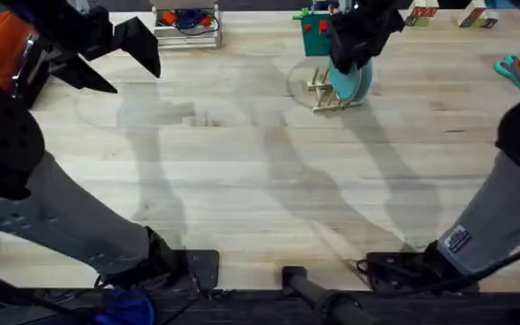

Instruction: Pick up the plates from the table one by one and place each into a slot on the dish rack.

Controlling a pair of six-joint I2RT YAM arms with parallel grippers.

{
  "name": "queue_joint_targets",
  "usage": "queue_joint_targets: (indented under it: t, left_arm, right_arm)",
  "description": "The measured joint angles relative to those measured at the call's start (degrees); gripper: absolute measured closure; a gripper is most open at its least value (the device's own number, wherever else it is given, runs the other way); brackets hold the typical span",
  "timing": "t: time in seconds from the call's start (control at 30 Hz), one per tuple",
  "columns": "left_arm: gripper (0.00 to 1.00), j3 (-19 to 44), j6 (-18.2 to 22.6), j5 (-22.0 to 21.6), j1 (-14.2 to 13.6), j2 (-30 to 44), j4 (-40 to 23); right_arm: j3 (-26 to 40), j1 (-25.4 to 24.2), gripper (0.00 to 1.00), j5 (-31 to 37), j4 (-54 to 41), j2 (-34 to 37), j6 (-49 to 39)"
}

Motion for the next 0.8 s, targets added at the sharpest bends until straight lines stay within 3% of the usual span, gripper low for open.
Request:
queue_joint_targets:
  t: [0.8]
  left_arm:
    - [0.006, 0.0, 0.0, 0.0, 0.0, 0.0, 0.0]
  right_arm:
    - [7.2, 0.0, 0.968, 2.6, -1.0, -8.2, 4.7]
